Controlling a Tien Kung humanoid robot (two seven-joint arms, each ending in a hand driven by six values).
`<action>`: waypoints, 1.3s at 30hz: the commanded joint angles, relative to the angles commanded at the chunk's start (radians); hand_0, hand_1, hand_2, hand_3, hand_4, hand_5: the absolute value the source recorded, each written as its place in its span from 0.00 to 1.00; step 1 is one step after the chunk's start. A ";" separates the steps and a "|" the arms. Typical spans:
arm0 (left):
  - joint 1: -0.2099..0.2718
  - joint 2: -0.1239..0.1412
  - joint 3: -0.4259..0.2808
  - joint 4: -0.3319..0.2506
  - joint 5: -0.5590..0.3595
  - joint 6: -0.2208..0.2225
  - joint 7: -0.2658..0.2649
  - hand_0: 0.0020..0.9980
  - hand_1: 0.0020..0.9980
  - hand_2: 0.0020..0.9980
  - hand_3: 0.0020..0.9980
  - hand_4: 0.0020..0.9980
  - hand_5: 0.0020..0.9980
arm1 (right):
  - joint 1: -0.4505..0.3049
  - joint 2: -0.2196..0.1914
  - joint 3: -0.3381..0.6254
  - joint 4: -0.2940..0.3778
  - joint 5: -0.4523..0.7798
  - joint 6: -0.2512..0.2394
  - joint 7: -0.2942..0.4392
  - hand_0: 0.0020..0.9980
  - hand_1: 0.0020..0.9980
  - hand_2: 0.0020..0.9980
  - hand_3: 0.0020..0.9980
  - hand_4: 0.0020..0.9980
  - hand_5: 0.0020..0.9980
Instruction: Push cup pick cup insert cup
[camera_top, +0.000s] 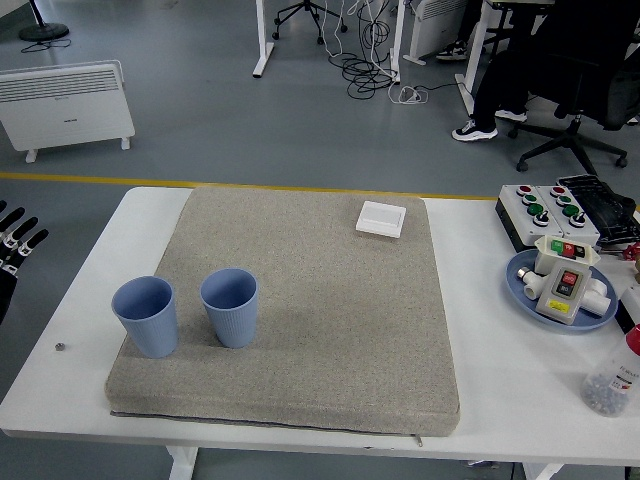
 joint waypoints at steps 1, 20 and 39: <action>0.011 0.001 0.003 -0.009 0.012 0.005 -0.011 0.46 0.56 0.54 0.52 0.64 1.00 | 0.000 0.000 0.001 0.000 -0.002 0.000 0.000 0.68 0.62 0.66 0.62 0.16 0.56; 0.141 0.007 0.246 0.006 0.668 0.127 -0.284 0.47 0.52 0.50 0.46 0.63 1.00 | 0.004 -0.004 0.001 0.000 -0.012 0.001 -0.002 0.68 0.62 0.65 0.62 0.15 0.56; 0.061 -0.039 0.371 0.105 0.638 0.118 -0.276 0.58 0.55 0.51 0.47 0.62 1.00 | 0.011 -0.006 0.000 0.000 -0.013 0.000 -0.004 0.68 0.62 0.65 0.61 0.15 0.56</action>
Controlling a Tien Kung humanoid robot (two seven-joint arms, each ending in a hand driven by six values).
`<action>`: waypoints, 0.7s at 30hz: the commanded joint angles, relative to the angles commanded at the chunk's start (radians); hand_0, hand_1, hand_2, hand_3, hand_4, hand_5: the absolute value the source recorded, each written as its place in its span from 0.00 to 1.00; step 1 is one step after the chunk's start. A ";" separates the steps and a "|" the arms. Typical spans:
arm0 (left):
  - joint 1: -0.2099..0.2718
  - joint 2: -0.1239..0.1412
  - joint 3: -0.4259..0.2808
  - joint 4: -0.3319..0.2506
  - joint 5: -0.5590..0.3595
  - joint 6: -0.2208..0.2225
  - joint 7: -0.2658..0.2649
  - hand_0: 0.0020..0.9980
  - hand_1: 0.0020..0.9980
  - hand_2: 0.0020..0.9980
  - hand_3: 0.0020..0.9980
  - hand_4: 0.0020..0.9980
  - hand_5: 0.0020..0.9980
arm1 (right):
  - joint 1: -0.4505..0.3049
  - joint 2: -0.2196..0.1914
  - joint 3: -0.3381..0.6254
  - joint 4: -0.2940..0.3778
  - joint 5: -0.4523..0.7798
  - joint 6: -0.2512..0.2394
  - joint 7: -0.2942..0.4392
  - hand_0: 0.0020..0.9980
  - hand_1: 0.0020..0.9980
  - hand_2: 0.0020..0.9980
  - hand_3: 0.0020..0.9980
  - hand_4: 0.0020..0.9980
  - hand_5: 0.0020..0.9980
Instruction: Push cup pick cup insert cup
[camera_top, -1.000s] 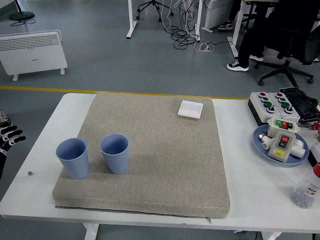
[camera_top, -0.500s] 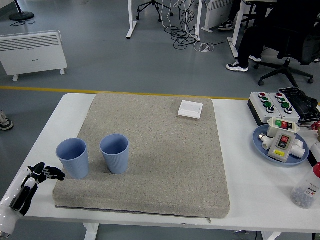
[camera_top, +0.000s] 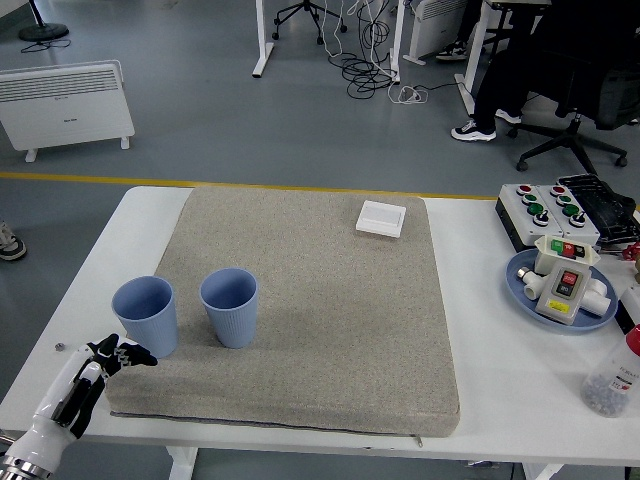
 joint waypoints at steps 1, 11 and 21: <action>-0.006 0.000 0.005 0.005 0.000 -0.001 0.003 0.58 0.55 0.51 0.47 0.62 1.00 | 0.000 0.000 0.000 0.000 0.001 0.000 0.000 0.68 0.62 0.65 0.61 0.15 0.56; -0.068 -0.004 0.048 0.069 -0.008 -0.007 0.031 0.58 0.55 0.52 0.47 0.62 1.00 | 0.003 0.000 -0.001 0.000 0.001 -0.001 0.000 0.68 0.62 0.65 0.61 0.15 0.56; -0.091 -0.005 0.056 0.117 0.034 -0.011 0.043 0.59 0.55 0.52 0.47 0.62 1.00 | 0.003 0.001 -0.001 0.000 0.000 -0.003 -0.001 0.68 0.62 0.65 0.61 0.15 0.56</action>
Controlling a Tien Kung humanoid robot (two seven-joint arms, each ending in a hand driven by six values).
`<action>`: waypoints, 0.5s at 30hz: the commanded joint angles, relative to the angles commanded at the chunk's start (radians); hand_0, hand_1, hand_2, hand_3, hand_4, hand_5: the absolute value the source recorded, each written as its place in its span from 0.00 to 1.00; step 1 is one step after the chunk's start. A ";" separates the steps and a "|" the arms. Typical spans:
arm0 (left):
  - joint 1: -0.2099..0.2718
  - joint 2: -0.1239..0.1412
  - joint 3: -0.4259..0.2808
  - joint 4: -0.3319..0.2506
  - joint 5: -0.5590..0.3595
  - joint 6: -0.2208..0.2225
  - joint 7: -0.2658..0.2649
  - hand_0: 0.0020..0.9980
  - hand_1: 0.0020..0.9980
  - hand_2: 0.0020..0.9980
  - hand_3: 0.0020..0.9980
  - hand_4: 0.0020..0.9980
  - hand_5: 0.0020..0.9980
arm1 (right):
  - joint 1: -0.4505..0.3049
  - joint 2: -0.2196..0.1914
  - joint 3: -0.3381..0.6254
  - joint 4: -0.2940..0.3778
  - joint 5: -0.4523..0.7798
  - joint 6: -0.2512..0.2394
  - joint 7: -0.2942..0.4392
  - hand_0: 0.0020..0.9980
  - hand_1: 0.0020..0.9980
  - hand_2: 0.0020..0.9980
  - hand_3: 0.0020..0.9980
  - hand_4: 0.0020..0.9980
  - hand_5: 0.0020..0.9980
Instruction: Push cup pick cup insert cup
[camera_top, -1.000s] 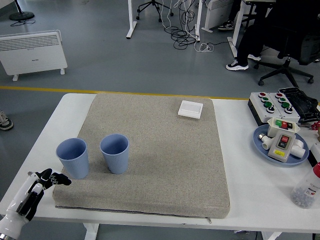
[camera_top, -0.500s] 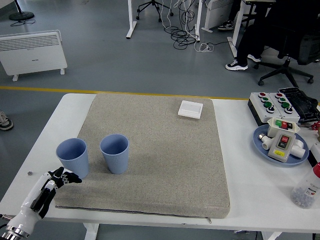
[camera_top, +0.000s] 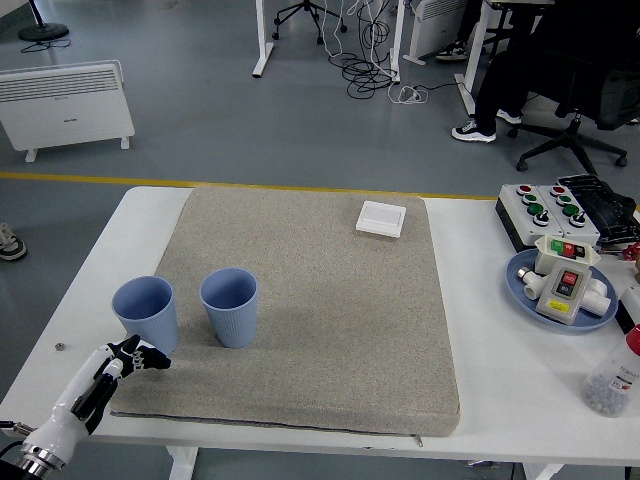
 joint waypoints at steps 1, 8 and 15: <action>-0.005 0.001 0.001 0.004 0.002 0.000 0.001 0.59 0.55 0.52 0.47 0.62 1.00 | 0.000 0.000 0.001 0.000 -0.002 0.000 0.000 0.68 0.62 0.65 0.61 0.15 0.56; -0.037 0.010 0.009 0.029 0.003 -0.002 0.006 0.59 0.55 0.52 0.47 0.61 1.00 | 0.002 0.001 0.001 0.000 -0.001 0.000 0.000 0.68 0.62 0.65 0.61 0.15 0.56; -0.071 0.018 0.033 0.062 0.011 -0.007 0.010 0.59 0.55 0.52 0.48 0.61 1.00 | 0.001 0.001 0.002 0.000 -0.002 -0.001 0.000 0.68 0.62 0.65 0.61 0.15 0.56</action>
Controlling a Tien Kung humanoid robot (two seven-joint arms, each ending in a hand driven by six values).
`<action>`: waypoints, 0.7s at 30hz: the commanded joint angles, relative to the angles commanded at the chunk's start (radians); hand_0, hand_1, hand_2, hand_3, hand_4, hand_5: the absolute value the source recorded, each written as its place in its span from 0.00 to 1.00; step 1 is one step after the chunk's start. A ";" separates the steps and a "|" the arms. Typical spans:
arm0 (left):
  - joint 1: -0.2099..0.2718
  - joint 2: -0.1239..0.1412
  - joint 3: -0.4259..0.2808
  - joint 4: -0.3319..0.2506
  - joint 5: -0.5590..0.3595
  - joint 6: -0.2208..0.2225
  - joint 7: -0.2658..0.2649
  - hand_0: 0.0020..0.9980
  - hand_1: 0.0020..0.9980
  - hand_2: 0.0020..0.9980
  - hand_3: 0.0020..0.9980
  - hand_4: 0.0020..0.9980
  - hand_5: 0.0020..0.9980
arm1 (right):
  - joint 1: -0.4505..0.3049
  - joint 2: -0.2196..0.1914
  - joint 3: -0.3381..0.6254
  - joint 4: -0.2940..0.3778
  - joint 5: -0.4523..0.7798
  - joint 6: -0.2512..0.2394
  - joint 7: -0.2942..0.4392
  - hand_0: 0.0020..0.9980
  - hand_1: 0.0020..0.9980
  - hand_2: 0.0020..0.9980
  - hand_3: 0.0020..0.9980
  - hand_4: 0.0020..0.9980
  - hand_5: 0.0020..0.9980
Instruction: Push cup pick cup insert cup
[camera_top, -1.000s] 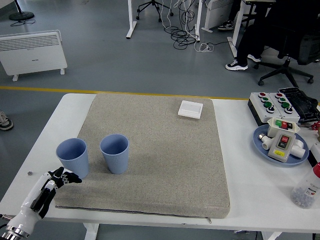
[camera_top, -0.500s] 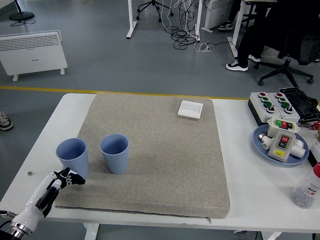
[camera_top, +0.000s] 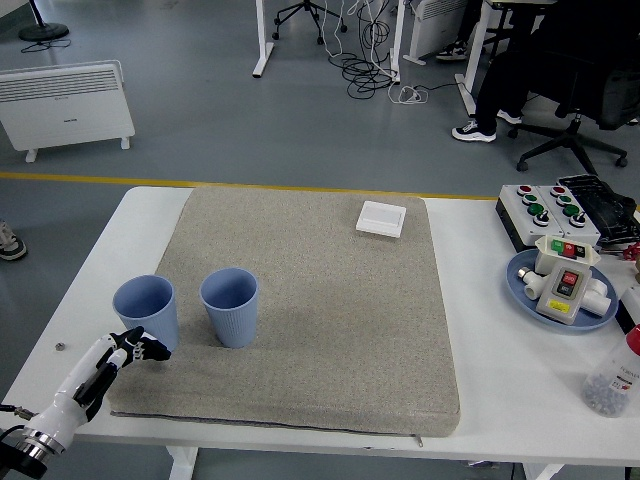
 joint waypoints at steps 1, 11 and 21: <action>-0.005 0.003 0.005 0.005 0.000 -0.001 0.000 0.59 0.55 0.52 0.48 0.61 1.00 | -0.001 0.000 -0.001 0.000 0.001 0.000 0.000 0.68 0.62 0.65 0.61 0.15 0.56; -0.034 0.012 0.028 0.042 0.008 -0.001 -0.004 0.59 0.55 0.52 0.48 0.61 1.00 | -0.008 0.001 -0.001 0.000 -0.002 -0.001 0.000 0.68 0.62 0.65 0.61 0.15 0.56; -0.076 0.025 0.056 0.073 -0.001 -0.002 -0.002 0.59 0.55 0.52 0.48 0.61 1.00 | -0.011 0.002 -0.001 0.000 -0.002 -0.001 0.000 0.68 0.62 0.65 0.61 0.15 0.56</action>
